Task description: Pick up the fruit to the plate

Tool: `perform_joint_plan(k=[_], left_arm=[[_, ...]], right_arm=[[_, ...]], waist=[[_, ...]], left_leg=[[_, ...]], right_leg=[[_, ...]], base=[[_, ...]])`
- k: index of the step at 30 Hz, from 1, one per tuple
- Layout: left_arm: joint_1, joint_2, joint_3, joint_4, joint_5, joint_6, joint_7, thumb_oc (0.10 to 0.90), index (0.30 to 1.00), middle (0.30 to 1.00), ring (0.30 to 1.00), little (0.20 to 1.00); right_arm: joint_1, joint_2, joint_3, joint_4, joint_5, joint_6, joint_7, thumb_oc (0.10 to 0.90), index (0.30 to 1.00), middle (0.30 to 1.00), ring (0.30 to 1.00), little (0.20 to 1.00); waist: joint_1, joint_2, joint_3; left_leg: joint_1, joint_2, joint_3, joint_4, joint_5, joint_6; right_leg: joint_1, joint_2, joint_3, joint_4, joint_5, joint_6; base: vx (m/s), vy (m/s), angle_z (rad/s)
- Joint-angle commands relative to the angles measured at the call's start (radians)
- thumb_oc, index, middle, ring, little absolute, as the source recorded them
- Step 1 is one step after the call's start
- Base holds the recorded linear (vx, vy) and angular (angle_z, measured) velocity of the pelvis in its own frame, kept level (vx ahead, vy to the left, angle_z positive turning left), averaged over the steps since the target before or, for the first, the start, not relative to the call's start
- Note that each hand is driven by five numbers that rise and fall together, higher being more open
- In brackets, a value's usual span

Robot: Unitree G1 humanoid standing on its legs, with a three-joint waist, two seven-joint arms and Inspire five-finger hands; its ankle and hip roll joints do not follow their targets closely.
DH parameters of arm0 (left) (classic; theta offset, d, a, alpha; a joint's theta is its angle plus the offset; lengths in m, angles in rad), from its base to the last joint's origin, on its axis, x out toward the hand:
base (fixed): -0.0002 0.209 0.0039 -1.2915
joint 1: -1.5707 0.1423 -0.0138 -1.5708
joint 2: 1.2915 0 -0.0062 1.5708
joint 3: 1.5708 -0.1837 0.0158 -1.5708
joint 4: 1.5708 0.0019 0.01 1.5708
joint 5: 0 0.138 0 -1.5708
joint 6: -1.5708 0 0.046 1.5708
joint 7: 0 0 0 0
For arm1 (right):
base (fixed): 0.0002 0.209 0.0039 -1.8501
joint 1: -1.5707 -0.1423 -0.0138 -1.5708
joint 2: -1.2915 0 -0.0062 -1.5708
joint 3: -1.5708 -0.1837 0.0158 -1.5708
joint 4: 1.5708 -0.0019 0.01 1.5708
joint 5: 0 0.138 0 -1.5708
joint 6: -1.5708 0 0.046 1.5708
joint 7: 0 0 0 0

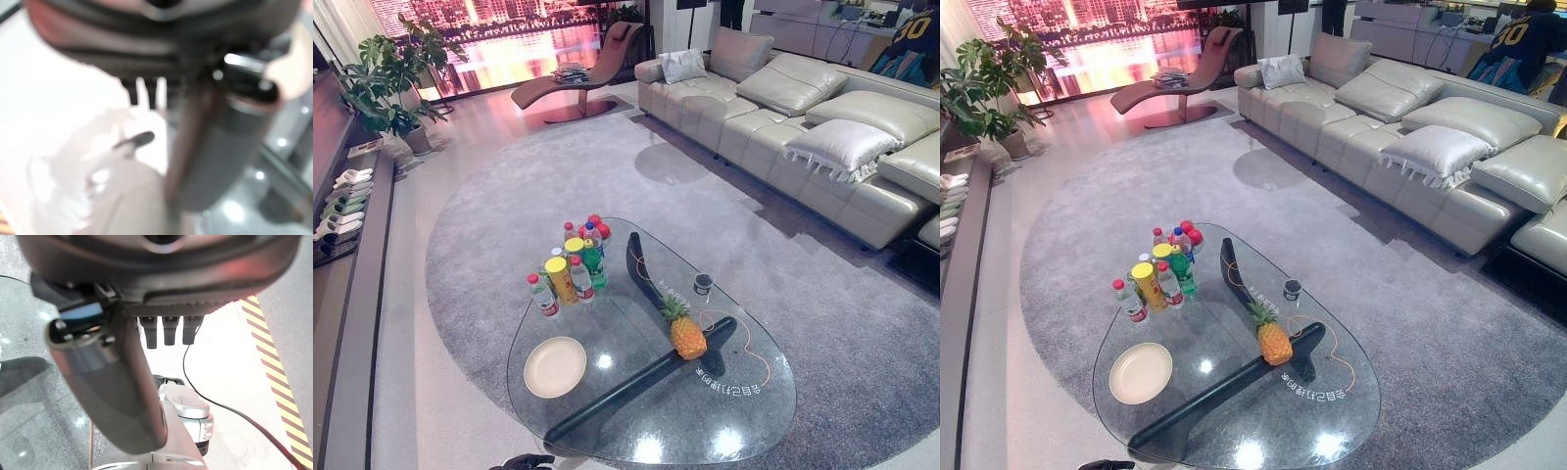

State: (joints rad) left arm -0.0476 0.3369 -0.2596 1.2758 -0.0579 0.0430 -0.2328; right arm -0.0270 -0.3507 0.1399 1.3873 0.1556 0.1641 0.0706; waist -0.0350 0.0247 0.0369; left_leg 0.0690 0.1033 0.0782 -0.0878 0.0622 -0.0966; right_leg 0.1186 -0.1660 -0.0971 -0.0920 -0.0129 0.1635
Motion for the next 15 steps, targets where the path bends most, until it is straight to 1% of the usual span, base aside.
perform_joint_plan(k=[1,7,15], left_arm=[[-0.043,-0.041,0.054,0.060,-0.057,0.012,-0.051,0.800,0.900,0.900,0.900,0.900],[-0.043,-0.041,0.051,0.061,-0.070,0.007,-0.058,0.800,0.900,0.900,0.900,0.900],[-0.044,-0.038,0.056,0.062,-0.064,0.007,-0.059,0.800,0.900,0.900,0.900,0.900]], right_arm=[[-0.050,0.020,-0.043,0.017,0.094,-0.027,0.056,0.800,0.900,0.900,0.900,0.900],[-0.051,0.021,-0.044,0.019,0.097,-0.023,0.055,0.800,0.900,0.900,0.900,0.900],[-0.051,0.021,-0.040,0.021,0.112,-0.018,0.085,0.800,0.900,0.900,0.900,0.900]], waist=[[0.003,-0.015,0.021],[0.005,-0.013,0.020],[0.006,-0.013,0.017]], left_leg=[[0.049,0.004,0.050,0.000,-0.088,-0.013],[0.045,0.006,0.051,0.000,-0.086,-0.014],[0.041,0.006,0.050,0.000,-0.084,-0.015]], right_leg=[[-0.017,0.012,-0.010,0.005,0.048,0.008],[-0.020,0.008,-0.015,0.005,0.050,0.010],[-0.024,0.006,-0.021,0.005,0.052,0.010]], base=[[0.00,0.000,0.00],[0.00,0.000,0.00],[0.00,0.000,0.00]])
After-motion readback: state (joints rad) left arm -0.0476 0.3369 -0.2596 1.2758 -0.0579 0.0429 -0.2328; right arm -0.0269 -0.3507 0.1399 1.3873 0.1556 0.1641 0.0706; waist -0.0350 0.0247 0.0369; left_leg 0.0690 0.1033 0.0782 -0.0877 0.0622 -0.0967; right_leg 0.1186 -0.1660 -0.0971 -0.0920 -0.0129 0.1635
